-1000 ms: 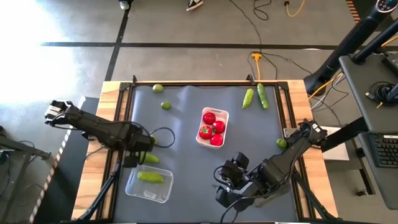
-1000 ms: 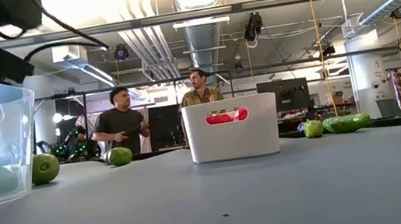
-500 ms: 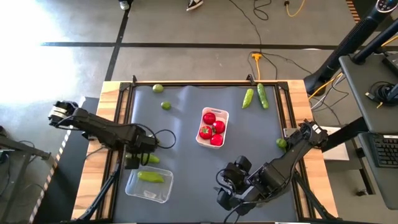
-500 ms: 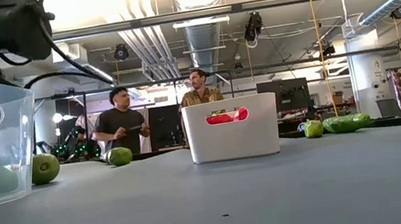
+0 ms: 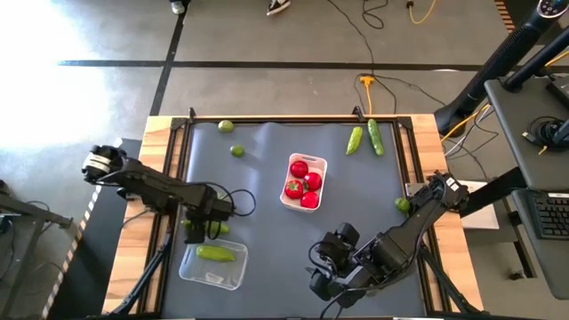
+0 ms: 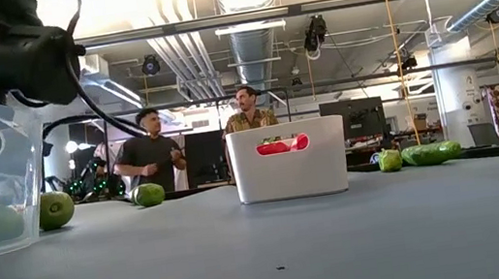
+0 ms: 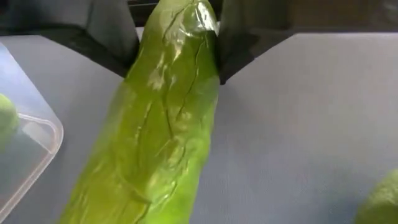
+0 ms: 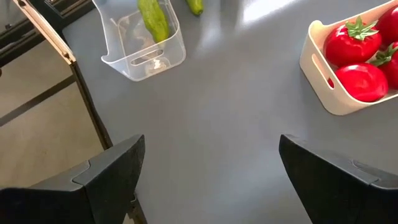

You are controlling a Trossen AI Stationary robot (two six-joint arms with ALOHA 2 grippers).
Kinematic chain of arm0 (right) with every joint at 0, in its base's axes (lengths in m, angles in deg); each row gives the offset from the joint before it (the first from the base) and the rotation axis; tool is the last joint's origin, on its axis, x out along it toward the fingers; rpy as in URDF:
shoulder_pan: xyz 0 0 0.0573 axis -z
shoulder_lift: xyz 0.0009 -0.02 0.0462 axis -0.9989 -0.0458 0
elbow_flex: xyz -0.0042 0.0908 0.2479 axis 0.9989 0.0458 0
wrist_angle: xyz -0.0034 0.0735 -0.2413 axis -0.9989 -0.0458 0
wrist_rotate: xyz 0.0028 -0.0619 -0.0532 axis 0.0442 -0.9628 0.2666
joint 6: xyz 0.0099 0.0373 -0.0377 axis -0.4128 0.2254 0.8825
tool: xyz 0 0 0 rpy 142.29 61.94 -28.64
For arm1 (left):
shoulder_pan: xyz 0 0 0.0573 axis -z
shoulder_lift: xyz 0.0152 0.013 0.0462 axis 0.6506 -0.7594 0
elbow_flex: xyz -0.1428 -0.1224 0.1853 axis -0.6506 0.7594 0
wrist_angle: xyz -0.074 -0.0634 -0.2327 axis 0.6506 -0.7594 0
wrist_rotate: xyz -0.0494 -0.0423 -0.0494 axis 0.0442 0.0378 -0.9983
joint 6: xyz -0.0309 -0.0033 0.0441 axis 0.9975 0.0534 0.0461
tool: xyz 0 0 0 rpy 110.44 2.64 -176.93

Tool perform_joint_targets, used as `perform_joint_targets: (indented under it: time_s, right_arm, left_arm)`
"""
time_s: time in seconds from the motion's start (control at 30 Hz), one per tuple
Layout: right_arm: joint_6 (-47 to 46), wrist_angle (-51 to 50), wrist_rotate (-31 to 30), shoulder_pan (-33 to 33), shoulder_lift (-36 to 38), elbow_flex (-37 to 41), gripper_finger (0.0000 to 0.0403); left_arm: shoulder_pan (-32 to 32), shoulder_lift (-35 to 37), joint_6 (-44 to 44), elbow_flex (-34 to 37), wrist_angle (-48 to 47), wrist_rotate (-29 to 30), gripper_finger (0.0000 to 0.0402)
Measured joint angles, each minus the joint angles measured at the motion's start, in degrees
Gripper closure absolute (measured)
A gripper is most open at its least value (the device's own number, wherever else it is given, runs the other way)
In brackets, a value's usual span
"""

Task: Sort produce into baskets
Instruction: Put the bottom cucumber into the transparent bin

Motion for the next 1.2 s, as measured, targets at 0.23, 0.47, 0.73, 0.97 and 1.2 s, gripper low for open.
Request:
perform_joint_targets:
  time_s: [0.23, 0.47, 0.73, 0.97, 1.2]
  right_arm:
    - [0.59, -0.04, 0.00, -0.02, 0.00, 0.02, 0.0039]
    - [1.79, -0.04, -0.04, 0.09, 0.00, 0.09, 0.0039]
    - [2.29, -0.02, -0.13, 0.27, 0.00, 1.16, 0.0039]
    - [2.13, -0.02, -0.02, 0.53, 0.00, 3.02, 0.0039]
    - [2.16, 0.18, -0.02, 0.53, 0.00, 3.00, 0.0039]
  left_arm:
    - [0.00, 1.92, 0.33, -5.72, -7.01, 5.58, 0.0276]
    - [2.99, 4.88, 6.17, -21.35, -12.86, 5.39, 0.0276]
    - [17.31, 5.98, 19.12, -33.32, -11.39, 5.36, 0.0276]
    - [26.95, -0.09, 27.83, -30.71, -3.72, 5.22, 0.0276]
    - [29.28, -7.49, 28.37, -30.36, -3.24, 2.67, 0.0267]
